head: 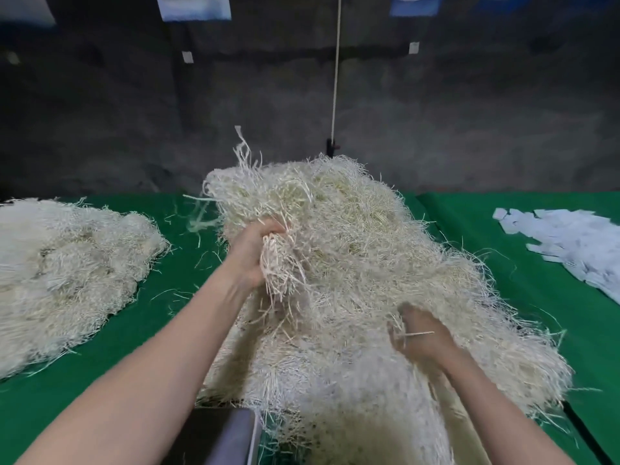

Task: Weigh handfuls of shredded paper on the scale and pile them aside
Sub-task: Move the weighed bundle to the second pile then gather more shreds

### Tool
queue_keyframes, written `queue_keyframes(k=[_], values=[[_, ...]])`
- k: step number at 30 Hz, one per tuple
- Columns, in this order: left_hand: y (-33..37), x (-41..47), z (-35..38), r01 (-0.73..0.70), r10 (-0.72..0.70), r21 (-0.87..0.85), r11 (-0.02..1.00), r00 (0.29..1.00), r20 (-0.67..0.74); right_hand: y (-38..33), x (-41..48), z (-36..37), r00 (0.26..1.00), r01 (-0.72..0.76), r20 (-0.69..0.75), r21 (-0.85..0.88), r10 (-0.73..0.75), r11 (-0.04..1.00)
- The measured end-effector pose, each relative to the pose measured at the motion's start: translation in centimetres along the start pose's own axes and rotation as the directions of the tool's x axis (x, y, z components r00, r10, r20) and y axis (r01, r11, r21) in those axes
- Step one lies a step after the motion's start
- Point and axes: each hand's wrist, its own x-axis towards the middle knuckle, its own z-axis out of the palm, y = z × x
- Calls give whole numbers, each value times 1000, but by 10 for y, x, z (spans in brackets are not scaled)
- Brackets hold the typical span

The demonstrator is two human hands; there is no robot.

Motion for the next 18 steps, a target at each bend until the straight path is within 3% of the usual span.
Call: queue_keyframes(k=[2, 4, 6, 8, 9, 11, 12, 14, 16, 18], values=[[-7, -1, 3, 29, -29, -2, 1000, 1000, 4, -28, 7, -42, 988, 113, 85, 149, -127, 982], [-7, 0, 5, 75, -75, -34, 997, 997, 26, -55, 12, -80, 951, 268, 115, 150, -286, 952], [-6, 3, 9, 94, -83, -98, 991, 990, 114, -86, 10, -100, 902, 372, 50, 416, -430, 830], [-3, 1, 14, 109, -78, -143, 984, 976, 205, -113, 7, -95, 890, 274, -1, 801, -456, 532], [-2, 1, 16, 88, -49, -155, 984, 969, 242, -122, 6, -83, 890, 194, 41, 867, -453, 460], [1, 0, 17, -32, 64, -121, 992, 960, 274, -132, -2, -44, 824, 57, 287, 815, -488, 577], [1, 1, 14, -89, 104, -68, 994, 961, 258, -135, -8, -24, 774, 17, 421, 733, -473, 680], [0, 2, 4, -170, 142, 169, 971, 976, 165, -130, -7, 13, 805, -19, 463, 644, -370, 764], [-6, 3, -13, -213, 121, 437, 874, 966, 229, -122, -4, 19, 886, -34, 364, 667, -286, 744], [-16, 5, -25, -252, -156, 720, 646, 880, 448, -112, -1, 11, 965, -97, 219, 807, -143, 583]])
